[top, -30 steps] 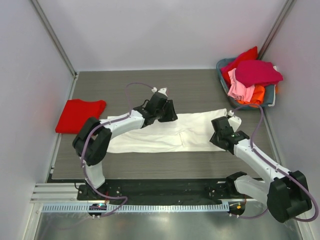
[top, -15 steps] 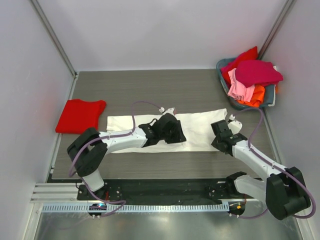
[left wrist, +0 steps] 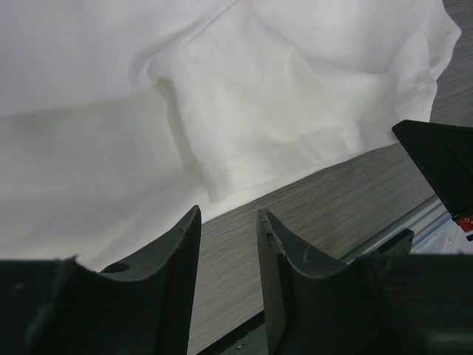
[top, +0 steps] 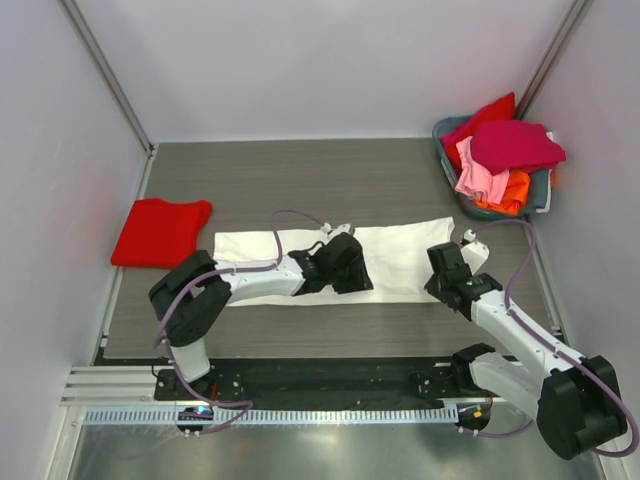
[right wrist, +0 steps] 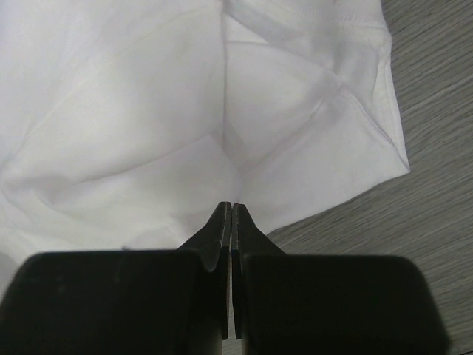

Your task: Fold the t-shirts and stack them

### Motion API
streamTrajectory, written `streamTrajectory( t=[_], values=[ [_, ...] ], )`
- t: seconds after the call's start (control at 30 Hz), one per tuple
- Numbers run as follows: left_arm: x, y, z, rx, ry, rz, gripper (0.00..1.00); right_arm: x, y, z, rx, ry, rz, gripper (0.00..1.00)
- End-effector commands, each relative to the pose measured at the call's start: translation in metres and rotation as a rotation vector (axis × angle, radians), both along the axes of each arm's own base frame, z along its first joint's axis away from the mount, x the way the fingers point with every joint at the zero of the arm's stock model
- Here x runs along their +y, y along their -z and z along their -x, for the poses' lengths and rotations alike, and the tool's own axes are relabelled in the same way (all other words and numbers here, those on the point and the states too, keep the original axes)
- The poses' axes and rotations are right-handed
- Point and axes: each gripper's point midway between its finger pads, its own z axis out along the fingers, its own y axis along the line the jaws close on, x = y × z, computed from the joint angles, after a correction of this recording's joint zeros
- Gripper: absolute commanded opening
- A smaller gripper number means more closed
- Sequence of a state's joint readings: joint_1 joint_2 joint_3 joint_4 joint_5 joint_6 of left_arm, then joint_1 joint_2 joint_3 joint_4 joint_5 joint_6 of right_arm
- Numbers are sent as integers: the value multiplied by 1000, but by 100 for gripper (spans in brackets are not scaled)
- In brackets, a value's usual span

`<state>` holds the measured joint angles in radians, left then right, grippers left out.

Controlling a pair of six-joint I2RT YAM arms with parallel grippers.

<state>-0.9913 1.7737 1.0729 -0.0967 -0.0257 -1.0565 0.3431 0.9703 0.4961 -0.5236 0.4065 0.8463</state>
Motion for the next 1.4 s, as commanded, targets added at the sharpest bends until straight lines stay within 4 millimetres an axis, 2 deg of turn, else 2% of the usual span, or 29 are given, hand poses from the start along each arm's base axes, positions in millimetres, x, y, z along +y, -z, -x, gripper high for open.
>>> streamTrajectory(
  t=[0.0, 0.27, 0.4, 0.6, 0.93, 1.13, 1.17, 1.23, 1.37],
  values=[
    [-10, -10, -7, -14, -24, 5, 38, 1, -4, -3, -29, 16, -22, 1],
    [-21, 0, -13, 13, -24, -13, 31, 3, -4, -1, -32, 10, -37, 1],
    [-14, 10, -12, 28, -37, -63, 30, 3, -5, -1, -38, 8, -40, 1],
    [-5, 11, -14, 24, -61, -107, 34, 3, -4, 0, -31, 10, -38, 1],
    [-22, 19, -8, 77, -17, -70, 28, 3, -5, 0, -36, 10, -39, 1],
    [-24, 20, -9, 78, -16, -64, 15, 3, -5, 0, -36, 9, -40, 1],
    [-24, 20, -9, 78, -17, -62, 8, 3, -6, 0, -37, 9, -42, 1],
    [-25, 17, -9, 72, -17, -53, 1, 4, -8, 0, -40, 6, -45, 1],
    [-19, 2, -12, 54, -27, -28, 0, 6, -13, 1, -41, 1, -58, 1]
  ],
)
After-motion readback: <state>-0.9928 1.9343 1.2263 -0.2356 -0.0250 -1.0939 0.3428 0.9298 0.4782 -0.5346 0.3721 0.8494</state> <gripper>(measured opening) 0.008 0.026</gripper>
